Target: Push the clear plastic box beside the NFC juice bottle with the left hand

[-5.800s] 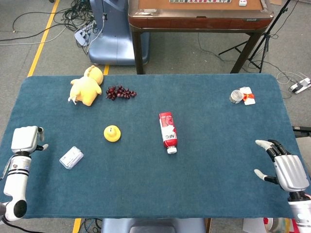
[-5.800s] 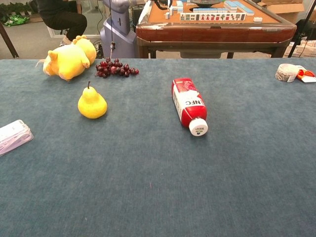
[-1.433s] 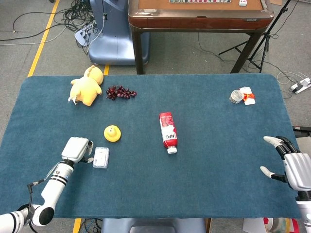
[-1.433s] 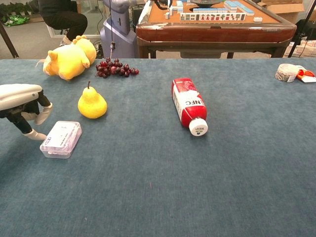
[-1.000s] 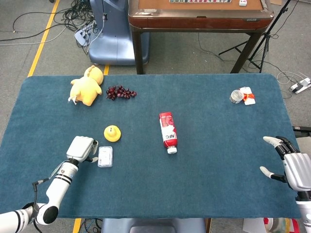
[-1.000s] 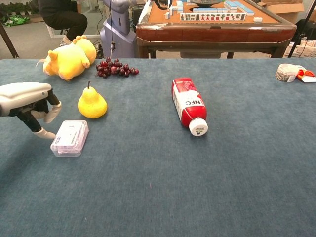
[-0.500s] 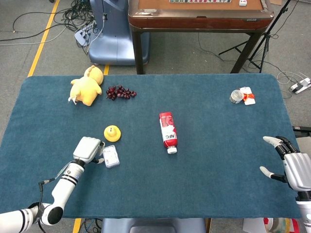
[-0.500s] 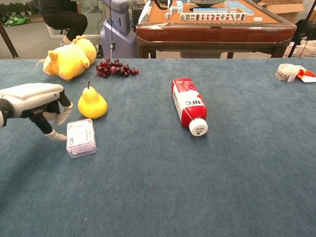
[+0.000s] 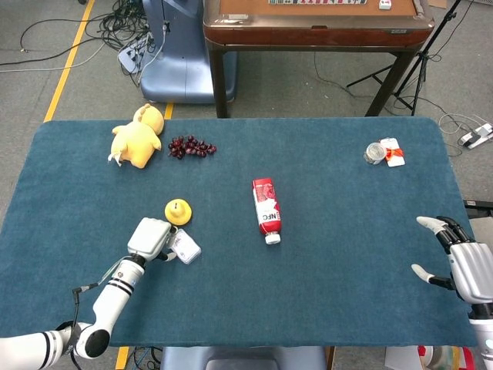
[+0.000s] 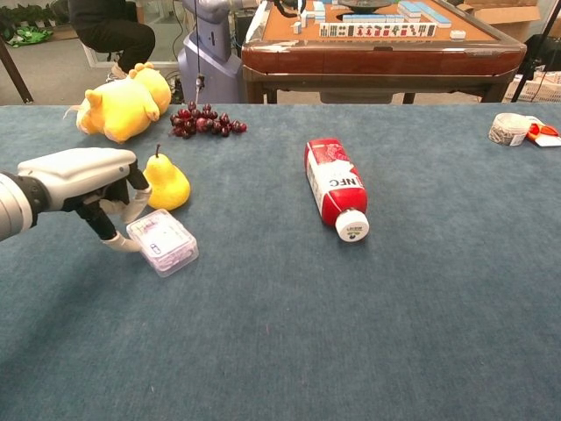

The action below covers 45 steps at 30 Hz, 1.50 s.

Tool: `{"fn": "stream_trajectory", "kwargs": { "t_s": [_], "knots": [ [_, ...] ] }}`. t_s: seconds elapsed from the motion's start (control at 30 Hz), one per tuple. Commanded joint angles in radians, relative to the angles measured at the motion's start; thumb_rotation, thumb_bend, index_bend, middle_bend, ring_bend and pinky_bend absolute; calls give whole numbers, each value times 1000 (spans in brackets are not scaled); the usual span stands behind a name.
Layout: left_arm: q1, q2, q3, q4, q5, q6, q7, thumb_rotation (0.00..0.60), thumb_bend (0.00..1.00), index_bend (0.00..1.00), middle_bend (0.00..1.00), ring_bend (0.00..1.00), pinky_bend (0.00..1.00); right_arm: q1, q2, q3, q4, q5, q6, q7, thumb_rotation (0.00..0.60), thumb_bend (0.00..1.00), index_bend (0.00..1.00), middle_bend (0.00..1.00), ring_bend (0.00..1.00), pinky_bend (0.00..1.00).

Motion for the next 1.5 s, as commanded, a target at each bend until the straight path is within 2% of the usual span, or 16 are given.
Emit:
{"fn": "stream_trajectory", "kwargs": {
  "t_s": [0.03, 0.2, 0.57, 1.13, 1.5],
  "knots": [
    [-2, -2, 3, -14, 4, 6, 7, 600, 0, 759, 1000, 1000, 1000, 0, 0, 0, 0, -1, 0, 0, 600, 14, 228, 269, 162, 486],
    [7, 9, 14, -28, 10, 27, 20, 600, 0, 759, 1000, 1000, 1000, 1, -1, -2, 0, -3, -2, -1, 600, 14, 228, 269, 162, 486],
    [28, 54, 15, 31, -19, 40, 9, 600, 0, 759, 1000, 1000, 1000, 2, -3, -4, -1, -5, -4, -5, 600, 14, 228, 269, 162, 486],
    [3, 18, -20, 131, -56, 17, 12, 600, 0, 760, 1000, 1000, 1000, 7, -10, -6, 0, 6, -21, -16, 600, 14, 228, 269, 162, 486],
    [-20, -15, -31, 108, -63, 5, 20, 600, 0, 761, 1000, 1000, 1000, 9, -12, -8, 1, 9, -28, -17, 600, 14, 228, 269, 162, 486]
  ]
}}
